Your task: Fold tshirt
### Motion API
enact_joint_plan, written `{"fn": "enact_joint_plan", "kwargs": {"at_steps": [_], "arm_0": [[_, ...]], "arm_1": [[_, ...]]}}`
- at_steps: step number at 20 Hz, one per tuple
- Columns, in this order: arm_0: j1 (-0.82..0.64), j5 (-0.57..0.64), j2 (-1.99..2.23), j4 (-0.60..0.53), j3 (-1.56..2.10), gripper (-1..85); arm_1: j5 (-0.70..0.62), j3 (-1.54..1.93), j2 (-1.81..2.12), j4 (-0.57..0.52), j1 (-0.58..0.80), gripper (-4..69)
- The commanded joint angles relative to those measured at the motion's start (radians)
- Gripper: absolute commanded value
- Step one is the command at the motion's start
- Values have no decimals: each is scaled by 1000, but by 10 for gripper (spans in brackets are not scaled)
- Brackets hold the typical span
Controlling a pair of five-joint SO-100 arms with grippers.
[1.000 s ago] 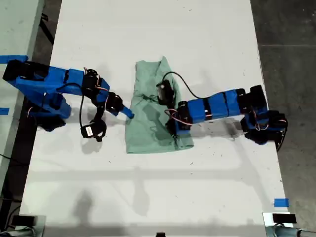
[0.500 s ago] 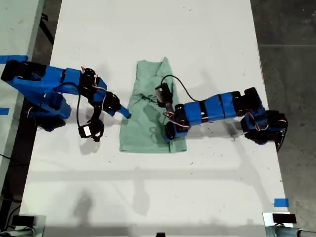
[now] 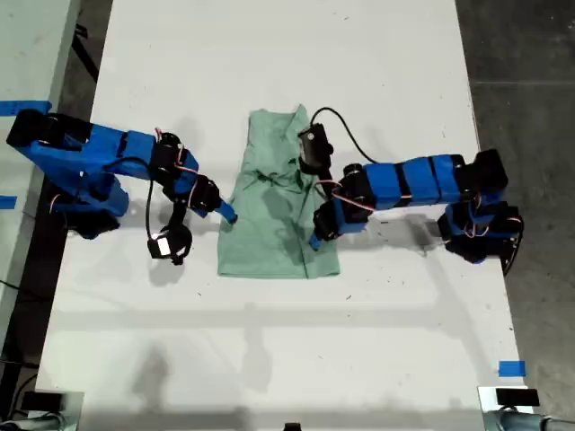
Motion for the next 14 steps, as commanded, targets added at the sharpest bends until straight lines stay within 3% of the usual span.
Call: {"fn": "enact_joint_plan", "kwargs": {"at_steps": [1,6,7,9,11,14], "arm_0": [[-40,-5,-100,-44,-69,251],[-95,25,-367,-98,-120,220],[-97,48,-436,-60,-186,200],[-86,63,-500,-2,-282,56],[-66,46,-466,3,-299,4],[-86,9,-337,15,-189,1]], "arm_1": [[-15,-66,78,-2,-11,195],[-14,-49,97,-2,-28,193],[-9,-38,100,-2,-31,193],[-2,-17,104,-2,-35,192],[3,5,114,-5,-35,192],[12,80,161,-40,-34,191]]}}
